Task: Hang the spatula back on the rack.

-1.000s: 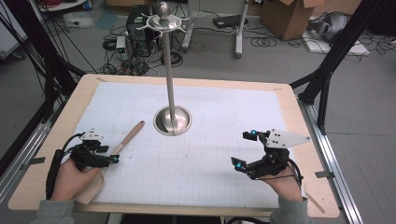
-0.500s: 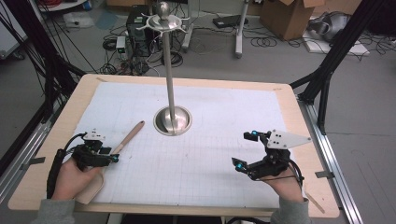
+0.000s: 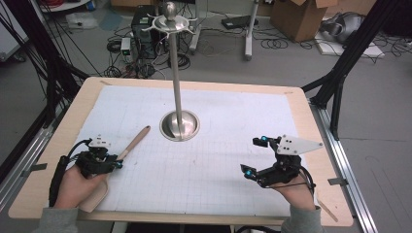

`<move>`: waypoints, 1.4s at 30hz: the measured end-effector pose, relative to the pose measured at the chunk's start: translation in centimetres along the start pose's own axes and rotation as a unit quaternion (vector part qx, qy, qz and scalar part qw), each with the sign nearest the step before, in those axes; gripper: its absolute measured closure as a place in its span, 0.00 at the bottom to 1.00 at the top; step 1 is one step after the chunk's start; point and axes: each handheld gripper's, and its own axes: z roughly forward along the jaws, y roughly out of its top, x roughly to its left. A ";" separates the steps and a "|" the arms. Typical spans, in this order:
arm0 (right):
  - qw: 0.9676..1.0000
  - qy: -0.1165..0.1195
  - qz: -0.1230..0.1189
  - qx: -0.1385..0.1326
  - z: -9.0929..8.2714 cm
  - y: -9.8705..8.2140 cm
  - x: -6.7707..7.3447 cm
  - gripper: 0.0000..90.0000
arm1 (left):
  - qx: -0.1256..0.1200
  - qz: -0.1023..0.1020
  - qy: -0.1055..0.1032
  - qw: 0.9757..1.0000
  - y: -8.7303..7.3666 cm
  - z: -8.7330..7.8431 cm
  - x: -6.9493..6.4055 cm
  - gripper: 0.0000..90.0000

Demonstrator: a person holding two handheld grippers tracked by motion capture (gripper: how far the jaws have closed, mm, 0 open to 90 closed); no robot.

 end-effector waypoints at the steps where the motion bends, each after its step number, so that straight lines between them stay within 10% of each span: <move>1: 1.000 0.000 0.000 0.000 0.0 0.0 0.0 0.06 | 0.000 -0.001 -0.002 1.000 0.0 0.0 0.0 0.75; 42: 1.000 0.000 -0.002 -0.001 0.1 0.0 0.0 0.06 | -0.001 -0.026 -0.006 1.000 0.0 -0.1 0.2 0.86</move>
